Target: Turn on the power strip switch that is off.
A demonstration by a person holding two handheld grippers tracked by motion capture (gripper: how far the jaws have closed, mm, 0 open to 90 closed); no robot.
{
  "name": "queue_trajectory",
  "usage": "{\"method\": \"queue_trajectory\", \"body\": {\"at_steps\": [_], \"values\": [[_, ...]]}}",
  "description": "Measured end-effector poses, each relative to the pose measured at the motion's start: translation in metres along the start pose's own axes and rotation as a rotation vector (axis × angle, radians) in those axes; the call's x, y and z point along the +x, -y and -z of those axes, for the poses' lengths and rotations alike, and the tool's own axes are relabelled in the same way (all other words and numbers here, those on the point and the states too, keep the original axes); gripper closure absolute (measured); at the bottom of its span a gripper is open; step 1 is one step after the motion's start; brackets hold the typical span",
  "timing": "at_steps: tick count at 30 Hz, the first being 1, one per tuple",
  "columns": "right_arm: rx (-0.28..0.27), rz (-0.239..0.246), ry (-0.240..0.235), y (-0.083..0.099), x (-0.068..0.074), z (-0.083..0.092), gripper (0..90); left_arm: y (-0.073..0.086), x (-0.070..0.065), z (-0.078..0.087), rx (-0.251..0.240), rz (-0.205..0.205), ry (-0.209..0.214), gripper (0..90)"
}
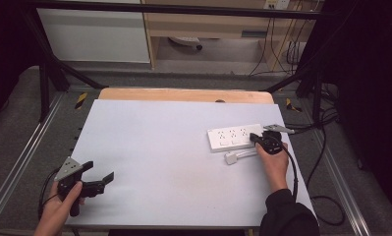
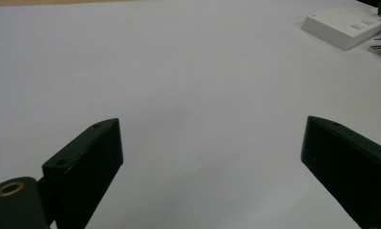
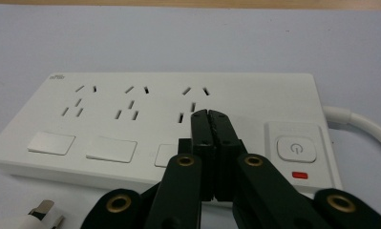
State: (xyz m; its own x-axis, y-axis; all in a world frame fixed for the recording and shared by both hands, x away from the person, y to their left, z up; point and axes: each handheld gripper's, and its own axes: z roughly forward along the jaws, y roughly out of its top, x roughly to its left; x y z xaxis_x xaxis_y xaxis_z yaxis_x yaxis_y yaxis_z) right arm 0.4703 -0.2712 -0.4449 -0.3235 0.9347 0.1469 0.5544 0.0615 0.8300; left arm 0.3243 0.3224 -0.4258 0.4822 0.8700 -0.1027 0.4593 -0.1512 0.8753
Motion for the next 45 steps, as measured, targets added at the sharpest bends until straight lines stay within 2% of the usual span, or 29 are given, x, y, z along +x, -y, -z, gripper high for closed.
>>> {"method": "queue_trajectory", "body": {"at_steps": [18, 45], "values": [[-0.014, -0.035, -0.011, 0.0022, -0.0024, -0.0008, 90.0, 0.0000, -0.0001, 0.0000, 0.001, -0.002, 0.000, 7.0], [-0.003, -0.030, -0.003, 0.0027, -0.0020, -0.0014, 90.0, 0.0000, -0.0001, -0.0002, 0.002, -0.002, -0.001, 7.0]]}}
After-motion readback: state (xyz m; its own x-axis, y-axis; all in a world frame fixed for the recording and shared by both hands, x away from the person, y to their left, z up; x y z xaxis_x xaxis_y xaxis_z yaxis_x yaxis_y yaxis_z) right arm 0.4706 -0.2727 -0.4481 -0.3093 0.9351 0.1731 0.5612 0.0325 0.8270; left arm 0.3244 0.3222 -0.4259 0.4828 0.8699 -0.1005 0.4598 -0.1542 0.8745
